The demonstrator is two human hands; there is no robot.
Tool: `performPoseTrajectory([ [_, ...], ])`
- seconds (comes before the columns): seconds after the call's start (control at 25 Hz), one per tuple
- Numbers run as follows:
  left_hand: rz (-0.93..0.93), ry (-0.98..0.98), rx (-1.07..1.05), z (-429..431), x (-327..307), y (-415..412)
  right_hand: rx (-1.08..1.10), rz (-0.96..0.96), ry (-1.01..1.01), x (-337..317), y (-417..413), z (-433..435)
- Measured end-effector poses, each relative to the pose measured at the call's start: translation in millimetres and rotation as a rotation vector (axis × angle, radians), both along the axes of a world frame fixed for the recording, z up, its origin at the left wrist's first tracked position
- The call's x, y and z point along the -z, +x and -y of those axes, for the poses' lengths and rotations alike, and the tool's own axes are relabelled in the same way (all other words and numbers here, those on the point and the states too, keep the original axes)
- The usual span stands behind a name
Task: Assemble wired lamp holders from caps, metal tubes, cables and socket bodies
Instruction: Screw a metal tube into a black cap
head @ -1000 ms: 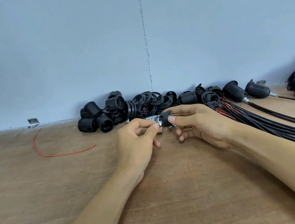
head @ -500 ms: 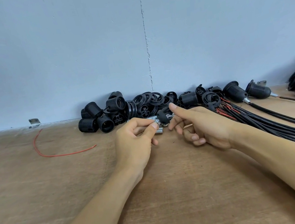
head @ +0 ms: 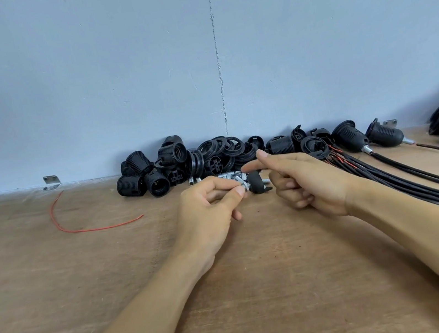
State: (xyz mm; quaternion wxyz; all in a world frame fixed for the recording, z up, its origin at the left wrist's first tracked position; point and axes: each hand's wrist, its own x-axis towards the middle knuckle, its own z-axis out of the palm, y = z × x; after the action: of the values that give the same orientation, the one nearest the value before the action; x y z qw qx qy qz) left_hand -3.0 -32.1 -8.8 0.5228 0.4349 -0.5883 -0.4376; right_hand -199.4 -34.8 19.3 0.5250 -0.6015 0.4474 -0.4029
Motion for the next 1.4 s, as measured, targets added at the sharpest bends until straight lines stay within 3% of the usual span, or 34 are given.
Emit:
performPoseTrajectory([
  [0.2,-0.061,-0.018,-0.052,1.1,0.2,1.1,-0.037,-0.071,0.068,0.4,-1.2,-0.9],
  [0.88,-0.052,0.023,-0.051,3.0,1.7,0.8,-0.064,0.007,0.031,-5.1,-1.4,-1.3],
  [1.16,-0.043,0.006,-0.022,1.0,2.1,-0.1,0.008,-0.074,0.02,-2.2,-5.3,0.3],
  [1.4,-0.057,0.008,-0.034,1.3,2.3,0.9,-0.089,-0.173,-0.038,-2.3,-3.5,-3.5],
])
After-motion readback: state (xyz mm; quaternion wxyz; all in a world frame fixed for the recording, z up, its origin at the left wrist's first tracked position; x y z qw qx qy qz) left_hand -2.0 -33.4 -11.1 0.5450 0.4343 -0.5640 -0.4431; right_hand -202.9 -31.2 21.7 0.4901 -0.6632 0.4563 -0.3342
